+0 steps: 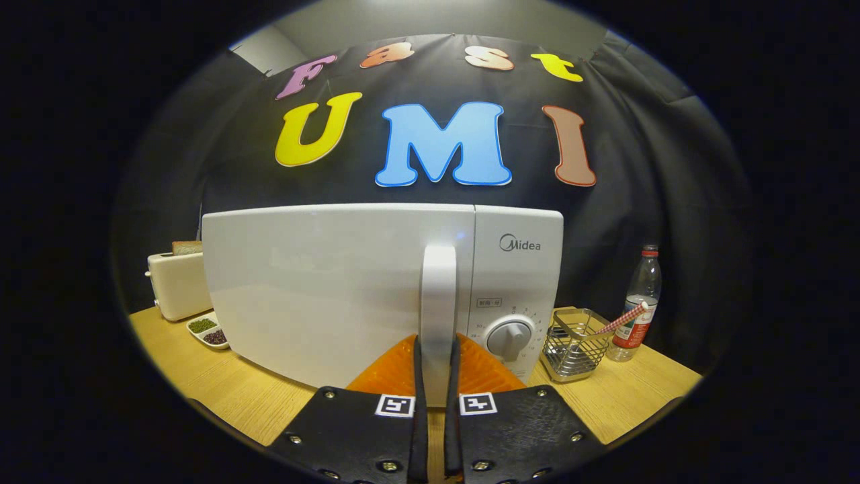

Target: Open the microwave, put the food inside, and close the microwave door.

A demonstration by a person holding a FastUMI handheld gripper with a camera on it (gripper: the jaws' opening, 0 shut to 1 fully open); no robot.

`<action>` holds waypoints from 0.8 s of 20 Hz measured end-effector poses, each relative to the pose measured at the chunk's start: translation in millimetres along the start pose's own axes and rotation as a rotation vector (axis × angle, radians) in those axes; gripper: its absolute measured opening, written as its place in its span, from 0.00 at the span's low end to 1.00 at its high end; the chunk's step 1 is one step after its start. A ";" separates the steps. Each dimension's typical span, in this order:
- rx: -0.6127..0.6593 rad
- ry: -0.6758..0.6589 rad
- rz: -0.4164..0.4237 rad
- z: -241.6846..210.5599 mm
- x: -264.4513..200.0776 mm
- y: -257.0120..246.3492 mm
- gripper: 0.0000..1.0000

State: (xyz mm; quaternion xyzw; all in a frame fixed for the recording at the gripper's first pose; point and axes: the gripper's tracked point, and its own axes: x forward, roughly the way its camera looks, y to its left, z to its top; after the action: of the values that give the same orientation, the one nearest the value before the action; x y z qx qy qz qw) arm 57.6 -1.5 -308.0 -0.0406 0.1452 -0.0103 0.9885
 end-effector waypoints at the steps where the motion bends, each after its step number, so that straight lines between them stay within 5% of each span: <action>1: -0.018 -0.004 -0.014 -0.5 -0.3 -0.6 0.10; 5: -0.091 -0.052 -0.036 -1.4 -26.2 5.1 0.09; 16: -0.025 0.079 0.302 -8.3 -157.7 78.8 0.08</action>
State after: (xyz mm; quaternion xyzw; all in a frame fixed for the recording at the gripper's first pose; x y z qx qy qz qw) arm -95.1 81.4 -277.3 -0.0300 0.1885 0.1387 0.9718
